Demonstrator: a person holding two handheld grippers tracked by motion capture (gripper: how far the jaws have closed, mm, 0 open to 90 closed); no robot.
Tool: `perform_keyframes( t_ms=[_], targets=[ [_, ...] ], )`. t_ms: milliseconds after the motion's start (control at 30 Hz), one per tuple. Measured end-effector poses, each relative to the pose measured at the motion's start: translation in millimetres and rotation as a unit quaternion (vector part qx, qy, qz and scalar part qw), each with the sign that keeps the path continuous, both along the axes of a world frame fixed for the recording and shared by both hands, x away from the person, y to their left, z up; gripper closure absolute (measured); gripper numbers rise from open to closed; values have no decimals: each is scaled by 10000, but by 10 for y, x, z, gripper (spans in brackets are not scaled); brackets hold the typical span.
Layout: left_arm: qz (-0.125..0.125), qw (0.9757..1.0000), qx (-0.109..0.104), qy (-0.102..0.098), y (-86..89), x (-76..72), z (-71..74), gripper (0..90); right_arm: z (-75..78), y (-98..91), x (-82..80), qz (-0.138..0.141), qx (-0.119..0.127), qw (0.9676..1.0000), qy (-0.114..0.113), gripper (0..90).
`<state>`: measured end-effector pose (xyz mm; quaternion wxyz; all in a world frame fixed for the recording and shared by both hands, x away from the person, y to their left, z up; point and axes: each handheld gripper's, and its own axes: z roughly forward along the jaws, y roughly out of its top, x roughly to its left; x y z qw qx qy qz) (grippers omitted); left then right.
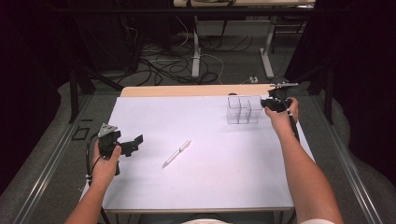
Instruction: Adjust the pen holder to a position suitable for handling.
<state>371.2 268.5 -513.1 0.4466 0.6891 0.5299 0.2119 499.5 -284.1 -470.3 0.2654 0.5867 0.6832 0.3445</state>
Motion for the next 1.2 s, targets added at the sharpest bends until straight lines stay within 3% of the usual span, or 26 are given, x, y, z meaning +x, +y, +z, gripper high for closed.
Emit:
perform_keyframes(
  t_ms=[333,567,767,867,1167,1200],
  targets=[
    [-7,10000,-10,22,3,1,-1,3,-89,64,49,-104,48,9994,315,805],
    [23,10000,-34,9,9,4,-1,3,-126,81,73,-122,10,9992,377,857],
    [32,10000,-61,22,12,5,0,2,-128,129,73,-352,-73,9986,381,881],
    [30,10000,-71,27,12,8,-3,3,-127,144,73,-506,135,9977,421,888],
    [15,10000,-55,50,9,8,-1,2,-119,154,65,-606,67,9971,463,891],
    [13,10000,-54,50,8,8,0,3,-116,163,63,-626,161,9967,495,891]
  ],
)
